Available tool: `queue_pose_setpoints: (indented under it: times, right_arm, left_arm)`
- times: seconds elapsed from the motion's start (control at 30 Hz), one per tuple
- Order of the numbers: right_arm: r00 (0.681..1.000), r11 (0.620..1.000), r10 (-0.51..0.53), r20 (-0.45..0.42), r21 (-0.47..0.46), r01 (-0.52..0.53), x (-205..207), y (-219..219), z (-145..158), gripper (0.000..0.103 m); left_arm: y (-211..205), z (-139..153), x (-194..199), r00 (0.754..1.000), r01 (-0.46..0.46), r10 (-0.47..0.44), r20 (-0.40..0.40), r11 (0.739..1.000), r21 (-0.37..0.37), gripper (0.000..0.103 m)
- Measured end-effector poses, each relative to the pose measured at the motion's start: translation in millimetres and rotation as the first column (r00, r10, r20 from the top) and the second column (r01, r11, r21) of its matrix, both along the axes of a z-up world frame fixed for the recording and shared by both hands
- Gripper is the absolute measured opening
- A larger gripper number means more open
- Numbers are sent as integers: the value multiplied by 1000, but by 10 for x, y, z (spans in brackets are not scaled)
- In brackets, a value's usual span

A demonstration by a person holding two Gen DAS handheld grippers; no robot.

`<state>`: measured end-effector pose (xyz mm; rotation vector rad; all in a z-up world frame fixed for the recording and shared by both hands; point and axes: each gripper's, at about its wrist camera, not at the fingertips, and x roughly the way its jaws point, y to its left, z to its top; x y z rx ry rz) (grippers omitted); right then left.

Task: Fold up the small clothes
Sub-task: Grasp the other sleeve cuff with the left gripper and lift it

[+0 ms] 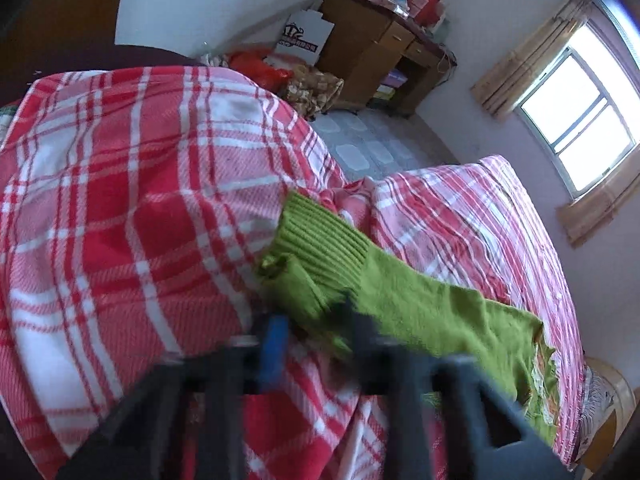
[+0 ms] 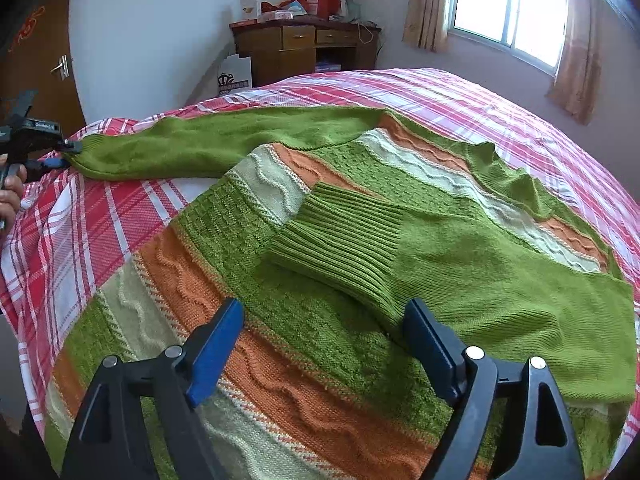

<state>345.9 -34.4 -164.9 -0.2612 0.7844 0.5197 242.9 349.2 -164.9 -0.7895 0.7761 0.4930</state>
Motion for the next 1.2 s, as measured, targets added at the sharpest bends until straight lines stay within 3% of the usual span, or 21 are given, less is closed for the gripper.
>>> queue_pose_setpoints:
  times: [0.33,0.47,0.7,0.9,1.2]
  right_arm:
    - [1000,1000,-3,9,19,3,-14,-30,24,84]
    - [998,995,-44,34,91,41,-44,-195,170,84]
    - [991,988,-112,76,112,103,-154,-496,483,84]
    - [986,982,-139,93,143,125,-314,-789,573,84]
    - [979,967,-186,83,191,167,-512,-1196,526,84]
  left_arm:
    - [-132,344,-61,996,44,-52,74,994,102,6]
    - [-260,651,-46,989,72,-91,116,984,165,6]
    - [-530,1207,70,965,128,-180,189,957,260,5]
    - [-820,1615,271,943,151,-239,231,928,342,5]
    - [-1436,2067,635,911,178,-330,247,856,486,5]
